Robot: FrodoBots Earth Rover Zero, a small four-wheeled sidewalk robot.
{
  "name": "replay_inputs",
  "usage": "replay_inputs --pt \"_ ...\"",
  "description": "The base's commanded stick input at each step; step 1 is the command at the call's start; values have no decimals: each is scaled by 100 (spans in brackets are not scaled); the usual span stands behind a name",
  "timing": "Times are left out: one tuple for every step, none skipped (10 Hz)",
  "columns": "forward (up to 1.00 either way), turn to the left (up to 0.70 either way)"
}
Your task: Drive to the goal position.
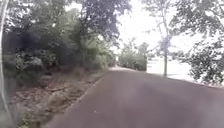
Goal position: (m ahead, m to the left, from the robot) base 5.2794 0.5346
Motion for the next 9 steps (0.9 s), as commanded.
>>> replay_inputs --pt "70 0" --pt "70 0" --pt "70 0" --pt "70 0" --pt "70 0" --pt "70 0" --pt "70 0" --pt "70 0" --pt "70 0"
